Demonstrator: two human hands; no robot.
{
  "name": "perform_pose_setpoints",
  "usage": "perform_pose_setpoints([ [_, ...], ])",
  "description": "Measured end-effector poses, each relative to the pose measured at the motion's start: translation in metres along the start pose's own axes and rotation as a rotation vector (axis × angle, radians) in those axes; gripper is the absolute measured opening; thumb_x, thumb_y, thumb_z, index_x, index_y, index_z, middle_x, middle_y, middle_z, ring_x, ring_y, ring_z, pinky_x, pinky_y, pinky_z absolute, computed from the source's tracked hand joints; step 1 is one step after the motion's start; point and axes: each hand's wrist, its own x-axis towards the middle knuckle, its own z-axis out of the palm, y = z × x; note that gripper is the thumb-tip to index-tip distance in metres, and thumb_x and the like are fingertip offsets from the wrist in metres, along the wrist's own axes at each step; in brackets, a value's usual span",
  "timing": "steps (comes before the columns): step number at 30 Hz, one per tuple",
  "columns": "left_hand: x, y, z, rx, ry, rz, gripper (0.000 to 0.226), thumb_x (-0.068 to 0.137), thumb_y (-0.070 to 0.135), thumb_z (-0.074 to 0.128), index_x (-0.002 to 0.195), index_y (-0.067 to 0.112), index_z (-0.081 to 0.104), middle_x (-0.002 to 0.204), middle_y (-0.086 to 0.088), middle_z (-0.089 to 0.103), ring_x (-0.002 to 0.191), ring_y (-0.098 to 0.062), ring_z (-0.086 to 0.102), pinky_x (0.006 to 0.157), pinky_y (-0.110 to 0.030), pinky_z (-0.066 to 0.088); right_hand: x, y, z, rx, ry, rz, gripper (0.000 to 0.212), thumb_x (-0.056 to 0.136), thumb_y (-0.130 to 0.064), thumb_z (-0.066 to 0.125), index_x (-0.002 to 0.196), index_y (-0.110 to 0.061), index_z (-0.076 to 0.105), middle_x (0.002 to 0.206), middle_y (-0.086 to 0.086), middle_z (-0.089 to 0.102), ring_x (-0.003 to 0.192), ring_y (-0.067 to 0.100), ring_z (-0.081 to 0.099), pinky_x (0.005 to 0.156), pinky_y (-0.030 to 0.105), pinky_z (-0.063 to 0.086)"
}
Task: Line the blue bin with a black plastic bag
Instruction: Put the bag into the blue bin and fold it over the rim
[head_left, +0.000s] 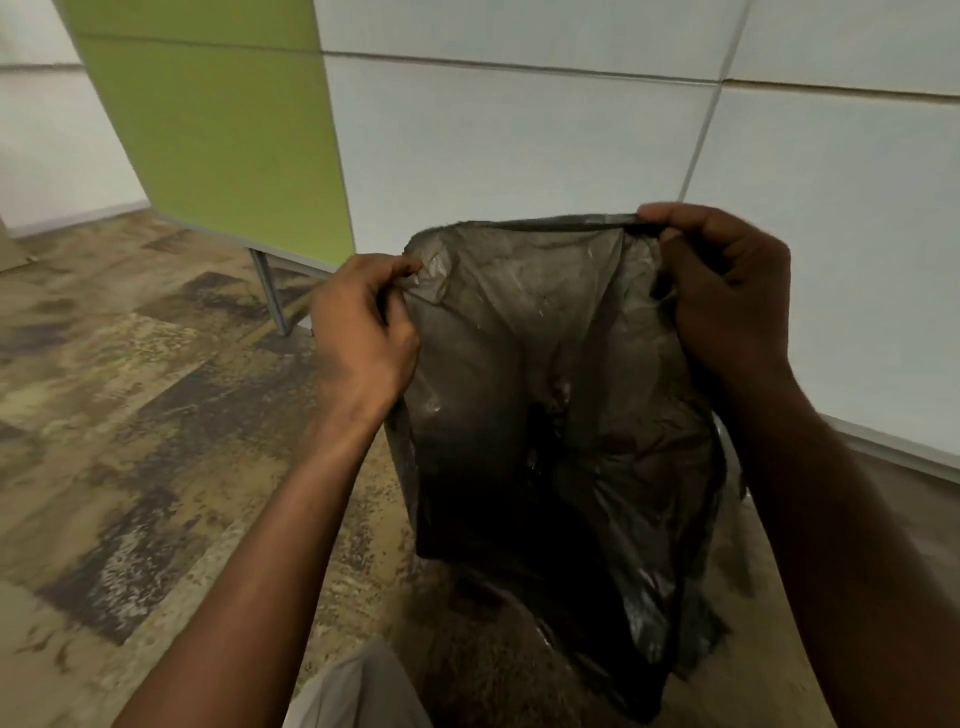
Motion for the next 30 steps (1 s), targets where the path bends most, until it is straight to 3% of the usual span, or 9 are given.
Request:
perform_pose_setpoints([
  [3,-0.004,-0.006,-0.003,0.052,-0.023,0.03,0.042,0.09,0.0,0.051,0.121,0.009,0.078,0.117,-0.005,0.075,0.101,-0.002,0.059,0.095,-0.023,0.053,-0.007,0.019,0.003,0.042,0.017,0.078,0.029,0.098,-0.005,0.058,0.109,-0.021,0.081,0.102,-0.012,0.079,0.075,-0.009,0.068,0.068,0.006,0.05],
  [7,-0.013,-0.019,-0.005,0.123,-0.064,0.08,0.043,0.089,0.003,0.053,0.124,0.01,0.077,0.122,-0.006,0.074,0.102,0.0,0.056,0.098,-0.02,0.047,-0.02,0.048,0.008,0.044,0.02,0.137,0.032,0.095,-0.009,0.059,0.105,-0.031,0.082,0.103,-0.013,0.081,0.093,-0.002,0.074,0.075,0.012,0.056],
  [9,-0.017,-0.028,-0.001,0.162,-0.133,0.089,0.041,0.089,0.004,0.055,0.124,0.01,0.076,0.123,-0.006,0.074,0.107,-0.012,0.064,0.099,-0.023,0.047,-0.027,0.064,0.012,-0.012,0.004,0.142,0.032,0.095,-0.014,0.06,0.104,-0.037,0.08,0.104,-0.015,0.08,0.098,0.0,0.074,0.083,0.018,0.058],
  [12,-0.025,-0.045,0.01,0.189,-0.244,0.08,0.038,0.091,0.001,0.058,0.123,0.009,0.077,0.125,-0.008,0.074,0.112,-0.025,0.069,0.104,-0.032,0.052,-0.037,0.088,0.016,-0.15,-0.036,0.15,0.027,0.097,-0.022,0.063,0.104,-0.042,0.078,0.101,-0.018,0.079,0.086,-0.007,0.072,0.076,0.021,0.059],
  [14,-0.029,-0.059,0.018,0.215,-0.29,0.062,0.034,0.095,0.004,0.061,0.124,0.012,0.076,0.127,-0.006,0.073,0.113,-0.024,0.07,0.103,-0.041,0.057,-0.04,0.106,0.016,-0.241,-0.041,0.163,0.018,0.096,-0.028,0.067,0.106,-0.034,0.081,0.102,-0.012,0.08,0.081,-0.004,0.071,0.075,0.027,0.06],
  [18,-0.031,-0.083,0.031,0.231,-0.321,0.034,0.026,0.098,0.017,0.066,0.121,0.017,0.077,0.125,-0.003,0.074,0.107,-0.024,0.07,0.096,-0.045,0.06,-0.043,0.138,0.011,-0.445,-0.069,0.173,0.02,0.092,-0.034,0.075,0.102,-0.019,0.083,0.103,0.004,0.077,0.097,0.017,0.065,0.082,0.032,0.047],
  [24,-0.031,-0.101,0.051,0.158,-0.278,-0.007,0.02,0.095,0.015,0.068,0.108,0.024,0.081,0.111,0.003,0.08,0.072,-0.001,0.055,0.082,-0.022,0.048,-0.045,0.156,0.021,-0.422,-0.154,0.279,0.015,0.096,-0.034,0.072,0.096,-0.024,0.083,0.075,-0.012,0.072,0.075,0.011,0.071,0.072,0.028,0.055],
  [27,-0.037,-0.11,0.063,0.17,-0.357,-0.068,0.023,0.097,0.015,0.066,0.113,0.025,0.079,0.116,0.003,0.078,0.079,-0.005,0.058,0.081,-0.025,0.048,-0.051,0.166,0.032,-0.477,-0.186,0.356,0.015,0.097,-0.03,0.071,0.096,-0.022,0.084,0.071,-0.014,0.065,0.068,-0.003,0.059,0.06,0.015,0.037],
  [30,-0.044,-0.118,0.071,0.195,-0.411,-0.067,0.022,0.098,0.021,0.066,0.115,0.026,0.078,0.118,0.002,0.078,0.089,-0.013,0.067,0.085,-0.034,0.056,-0.052,0.175,0.038,-0.538,-0.2,0.369,0.016,0.099,-0.03,0.069,0.101,-0.022,0.083,0.082,-0.006,0.072,0.067,-0.002,0.052,0.063,0.018,0.034],
])
